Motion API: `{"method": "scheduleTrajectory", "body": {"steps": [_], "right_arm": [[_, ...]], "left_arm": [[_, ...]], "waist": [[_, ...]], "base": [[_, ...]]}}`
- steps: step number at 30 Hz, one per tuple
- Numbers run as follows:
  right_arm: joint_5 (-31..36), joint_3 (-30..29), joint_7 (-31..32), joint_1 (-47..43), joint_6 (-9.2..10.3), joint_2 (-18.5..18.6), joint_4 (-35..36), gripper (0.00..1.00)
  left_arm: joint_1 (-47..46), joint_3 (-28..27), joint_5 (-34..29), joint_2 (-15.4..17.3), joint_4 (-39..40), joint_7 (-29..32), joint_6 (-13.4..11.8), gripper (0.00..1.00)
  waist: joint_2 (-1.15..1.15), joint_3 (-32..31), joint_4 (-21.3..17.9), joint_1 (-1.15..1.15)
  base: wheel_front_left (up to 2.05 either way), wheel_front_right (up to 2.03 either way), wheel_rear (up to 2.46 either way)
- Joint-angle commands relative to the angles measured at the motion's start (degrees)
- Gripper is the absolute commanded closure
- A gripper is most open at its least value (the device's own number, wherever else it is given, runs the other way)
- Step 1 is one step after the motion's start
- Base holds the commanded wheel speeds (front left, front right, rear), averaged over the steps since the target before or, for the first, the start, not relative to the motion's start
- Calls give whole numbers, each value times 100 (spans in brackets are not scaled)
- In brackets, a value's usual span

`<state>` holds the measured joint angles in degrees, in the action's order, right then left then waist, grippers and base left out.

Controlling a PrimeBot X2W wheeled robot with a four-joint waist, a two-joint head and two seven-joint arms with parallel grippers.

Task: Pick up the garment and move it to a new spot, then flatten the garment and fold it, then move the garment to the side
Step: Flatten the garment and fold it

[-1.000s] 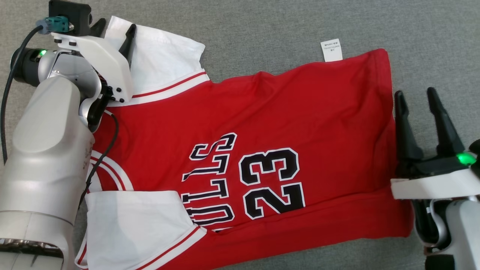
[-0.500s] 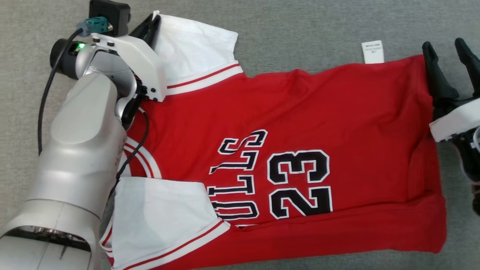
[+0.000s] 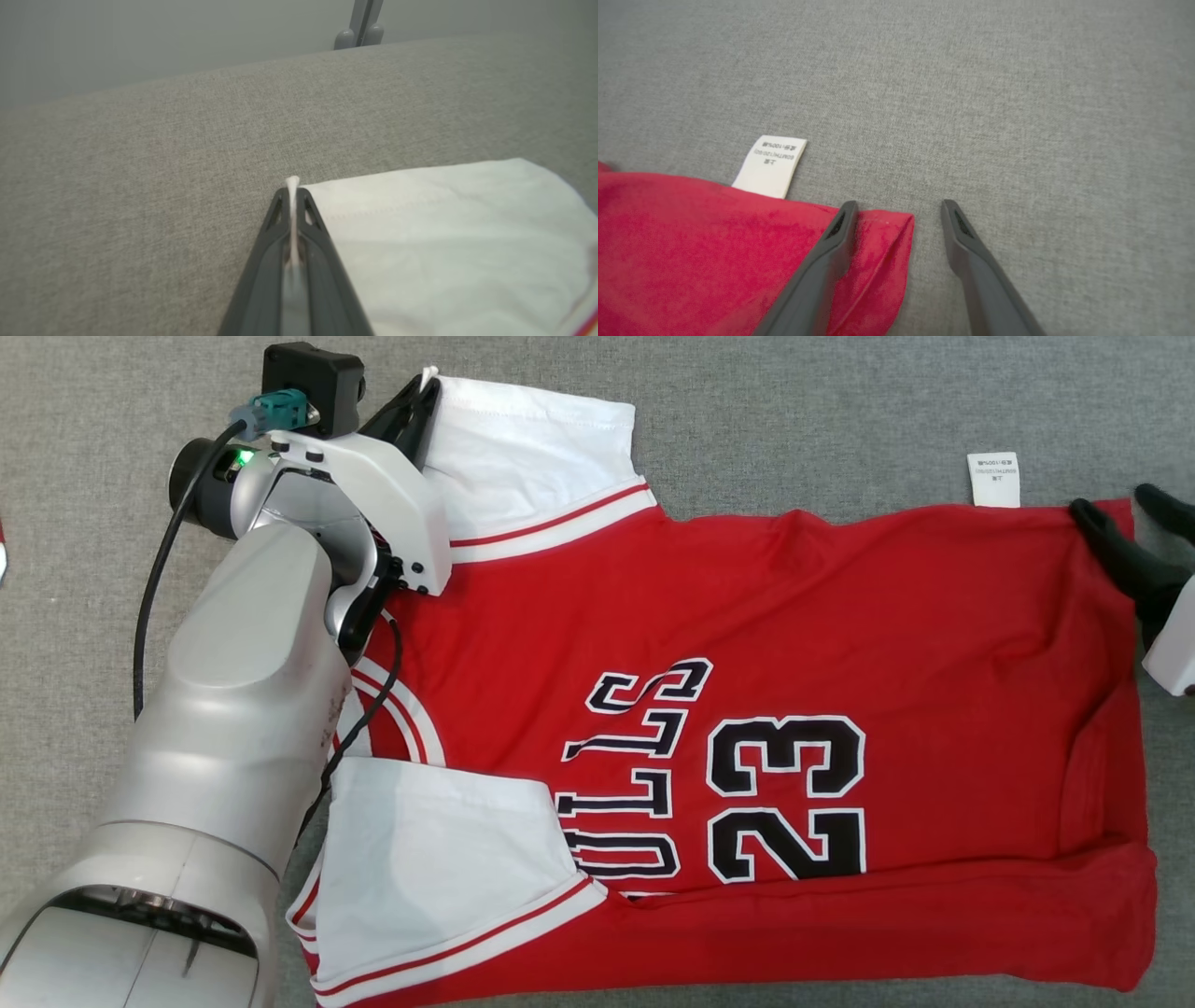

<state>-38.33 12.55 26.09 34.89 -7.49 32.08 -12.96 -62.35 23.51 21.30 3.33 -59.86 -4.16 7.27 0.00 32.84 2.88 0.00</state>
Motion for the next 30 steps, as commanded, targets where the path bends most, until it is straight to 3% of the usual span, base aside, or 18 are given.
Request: {"method": "scheduleTrajectory", "body": {"steps": [1, 2, 5, 11, 21, 26, 30], "right_arm": [[-39, 27, 203, -221, -1, -21, -47, 95], [-52, -22, 300, -246, -1, -37, -33, 100], [-67, -164, 401, -269, 0, -104, 99, 100], [127, -368, -252, 14, -1, -265, 349, 100], [-32, -332, -967, 165, -1, -384, 173, 100], [-569, -373, -1130, -110, -1, -449, 286, 100], [-1249, -503, -1261, -567, -1, -489, 530, 100]], "left_arm": [[-42, 26, 45, 36, -63, -29, 2, 100], [-68, 39, 63, 30, -84, -51, 5, 100], [-142, 76, 103, 16, -122, -156, 10, 100], [-272, 69, 157, 18, -176, -462, 10, 100], [-440, -59, 328, 91, 41, -863, 3, 100], [2, -158, 449, 234, 527, -1008, 0, 100], [844, -355, 579, 354, 1455, -1080, -149, 100]], "waist": [[0, -8, 2, 0], [0, -15, 0, 0], [0, -46, -6, 0], [0, -158, -29, 0], [0, -401, -9, 0], [0, -549, -28, 0], [0, -699, -41, 0]], "base": [[0, 0, 0], [0, 0, 0], [0, 0, 0], [0, 0, 0], [0, 0, 0], [0, 0, 0], [0, 0, 0]]}}
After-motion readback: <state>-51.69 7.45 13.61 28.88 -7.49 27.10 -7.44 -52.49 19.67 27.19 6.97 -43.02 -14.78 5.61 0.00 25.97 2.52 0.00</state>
